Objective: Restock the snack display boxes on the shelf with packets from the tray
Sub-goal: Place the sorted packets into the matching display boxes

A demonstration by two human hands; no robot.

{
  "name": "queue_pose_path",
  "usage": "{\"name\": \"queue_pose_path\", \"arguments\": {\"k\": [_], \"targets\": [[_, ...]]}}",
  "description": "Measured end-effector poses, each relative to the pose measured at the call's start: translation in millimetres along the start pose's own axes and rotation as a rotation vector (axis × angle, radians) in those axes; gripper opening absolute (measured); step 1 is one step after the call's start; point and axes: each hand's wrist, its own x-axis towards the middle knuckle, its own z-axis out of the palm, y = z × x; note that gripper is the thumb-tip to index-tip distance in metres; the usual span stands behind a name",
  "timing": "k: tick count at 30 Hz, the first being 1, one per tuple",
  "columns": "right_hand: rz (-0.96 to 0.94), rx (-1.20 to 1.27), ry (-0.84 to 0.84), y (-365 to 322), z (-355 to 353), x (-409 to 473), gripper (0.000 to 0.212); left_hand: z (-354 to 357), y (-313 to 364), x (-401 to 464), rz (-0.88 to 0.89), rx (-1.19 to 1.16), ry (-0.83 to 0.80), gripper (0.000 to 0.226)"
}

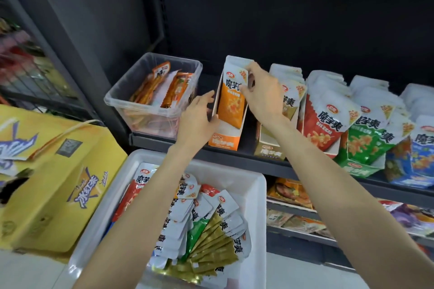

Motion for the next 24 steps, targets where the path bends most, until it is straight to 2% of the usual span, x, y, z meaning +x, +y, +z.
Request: {"name": "queue_pose_path", "arguments": {"k": [4, 8, 11, 13, 16, 20, 22, 24], "targets": [[0.059, -0.045, 0.082, 0.1, 3.2, -1.7, 0.036, -0.1, -5.1, 2.9, 0.008, -0.047, -0.030, 0.055], [0.025, 0.144, 0.193, -3.3, -8.1, -22.6, 0.029, -3.0, -1.1, -4.2, 0.004, -0.042, -0.001, 0.054], [-0.083, 0.271, 0.203, -10.1, -19.9, -63.6, 0.022, -11.8, 4.4, -28.1, 0.105, -0.031, 0.062, 0.050], [-0.130, 0.331, 0.086, -14.3, -21.5, -101.3, 0.019, -19.3, 3.3, -54.8, 0.207, -0.056, 0.118, 0.041], [-0.136, 0.329, -0.264, -13.5, -6.7, -157.0, 0.015, -22.5, -17.8, -106.4, 0.240, -0.040, 0.127, 0.031], [-0.183, 0.087, -0.752, -9.6, 30.7, -200.7, 0.027, -18.4, -65.7, -166.9, 0.099, 0.192, -0.193, 0.037], [-0.193, 0.028, -0.862, -12.3, 48.5, -211.7, 0.036, -15.9, -82.2, -189.5, 0.037, 0.280, -0.365, 0.042], [-0.142, -0.004, -0.865, -18.3, 63.9, -216.6, 0.037, -14.4, -90.3, -204.1, -0.019, 0.324, -0.463, 0.045]]}}
